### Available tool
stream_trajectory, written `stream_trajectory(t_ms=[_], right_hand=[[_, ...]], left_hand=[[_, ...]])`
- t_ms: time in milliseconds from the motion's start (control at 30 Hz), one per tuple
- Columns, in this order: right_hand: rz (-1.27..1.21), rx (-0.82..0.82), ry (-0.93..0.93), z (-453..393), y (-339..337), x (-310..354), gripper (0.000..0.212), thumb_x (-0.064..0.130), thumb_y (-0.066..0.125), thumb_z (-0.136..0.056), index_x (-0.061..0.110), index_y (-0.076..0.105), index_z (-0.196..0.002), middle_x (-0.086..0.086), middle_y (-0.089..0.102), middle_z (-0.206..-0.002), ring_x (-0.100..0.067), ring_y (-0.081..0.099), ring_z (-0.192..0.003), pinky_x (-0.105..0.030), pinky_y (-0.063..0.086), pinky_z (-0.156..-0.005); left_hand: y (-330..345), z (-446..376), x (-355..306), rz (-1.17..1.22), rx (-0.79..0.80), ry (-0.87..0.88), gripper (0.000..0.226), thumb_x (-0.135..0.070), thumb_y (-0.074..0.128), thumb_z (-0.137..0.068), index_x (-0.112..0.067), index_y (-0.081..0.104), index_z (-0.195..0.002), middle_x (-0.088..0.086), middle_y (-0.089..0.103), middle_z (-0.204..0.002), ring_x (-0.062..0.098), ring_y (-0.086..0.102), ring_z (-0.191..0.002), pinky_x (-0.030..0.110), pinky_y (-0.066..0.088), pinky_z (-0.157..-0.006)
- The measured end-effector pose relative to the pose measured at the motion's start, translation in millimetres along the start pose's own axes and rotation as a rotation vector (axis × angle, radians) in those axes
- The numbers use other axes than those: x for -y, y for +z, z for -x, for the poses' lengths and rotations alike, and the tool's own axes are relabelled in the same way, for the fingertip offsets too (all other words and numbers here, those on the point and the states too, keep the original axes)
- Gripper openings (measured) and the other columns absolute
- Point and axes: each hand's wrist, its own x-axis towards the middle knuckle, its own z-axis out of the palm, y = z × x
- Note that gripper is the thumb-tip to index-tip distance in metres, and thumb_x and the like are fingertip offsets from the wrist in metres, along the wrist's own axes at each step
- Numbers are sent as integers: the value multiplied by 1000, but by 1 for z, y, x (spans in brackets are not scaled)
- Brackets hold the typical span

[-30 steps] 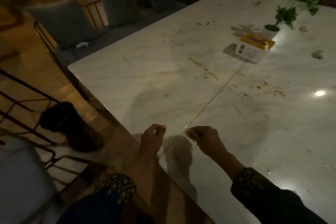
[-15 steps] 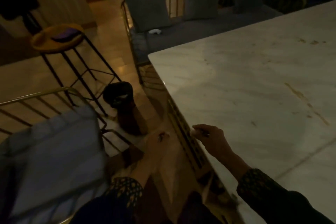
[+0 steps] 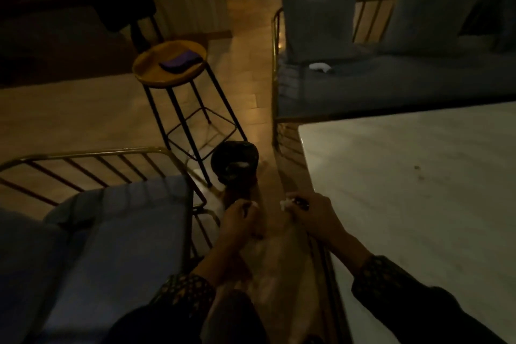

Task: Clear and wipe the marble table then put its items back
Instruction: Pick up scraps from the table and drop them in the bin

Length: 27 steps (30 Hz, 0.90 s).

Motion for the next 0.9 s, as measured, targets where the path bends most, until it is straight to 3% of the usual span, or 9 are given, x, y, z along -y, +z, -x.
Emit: stream_trajectory(t_ms=[100, 233, 300, 400, 500, 667, 800, 900], right_hand=[[-8, 87, -2, -57, 18, 1, 12, 19, 72, -86, 9, 74, -94, 17, 59, -75, 15, 56, -71, -12, 46, -71], [19, 165, 28, -144, 49, -6, 15, 17, 69, -89, 6, 73, -98, 14, 61, -78, 18, 57, -74, -3, 43, -66], [36, 157, 84, -195, 69, -15, 13, 18, 70, -88, 10, 73, -98, 7, 65, -82, 16, 58, -74, -1, 41, -67], [52, 91, 210, -278, 105, -41, 15, 17, 74, -84, 13, 74, -98, 2, 70, -93, 0, 62, -83, -1, 40, -70], [33, 73, 360, -362, 145, -66, 13, 15, 73, -84, 18, 73, -97, 5, 69, -94, -13, 66, -92, -15, 48, -76], [-6, 31, 439, -486, 224, -104, 12, 15, 71, -87, 14, 71, -99, 1, 65, -94, -12, 61, -89, -11, 44, -70], [34, 81, 453, -549, 284, -150, 17, 9, 67, -89, 9, 70, -106, -7, 66, -104, -17, 60, -95, -20, 48, -78], [11, 262, 448, -575, 316, -181, 31, 2, 61, -92, 1, 61, -122, -10, 61, -116, -19, 56, -106, -6, 42, -77]], left_hand=[[-12, -51, 6, 2, -52, -38, 27, -37, 54, -96, -20, 64, -115, -1, 66, -108, 14, 62, -97, 31, 52, -82], [-24, -142, 18, -22, -16, -73, 23, -35, 55, -96, -19, 66, -109, 0, 68, -103, 17, 64, -96, 36, 54, -84], [-28, -200, 28, -43, 10, -72, 25, -32, 56, -96, -15, 66, -111, 2, 68, -104, 18, 64, -97, 35, 53, -84], [-31, -292, 46, -71, 74, -96, 24, -29, 56, -96, -12, 65, -111, 6, 67, -106, 20, 63, -97, 29, 49, -79], [-28, -382, 69, -96, 118, -124, 27, -29, 55, -96, -10, 66, -112, 10, 68, -106, 24, 63, -98, 25, 43, -76], [-19, -513, 103, -52, 130, -136, 28, -26, 50, -99, -10, 64, -117, 6, 65, -115, 20, 60, -105, 16, 36, -74], [-2, -584, 152, 40, 143, -229, 30, -26, 51, -99, -13, 61, -124, 7, 62, -127, 23, 56, -117, 20, 40, -91], [5, -613, 186, 73, 338, -275, 49, -28, 60, -92, -16, 49, -138, 12, 53, -138, 29, 49, -129, 39, 40, -108]])
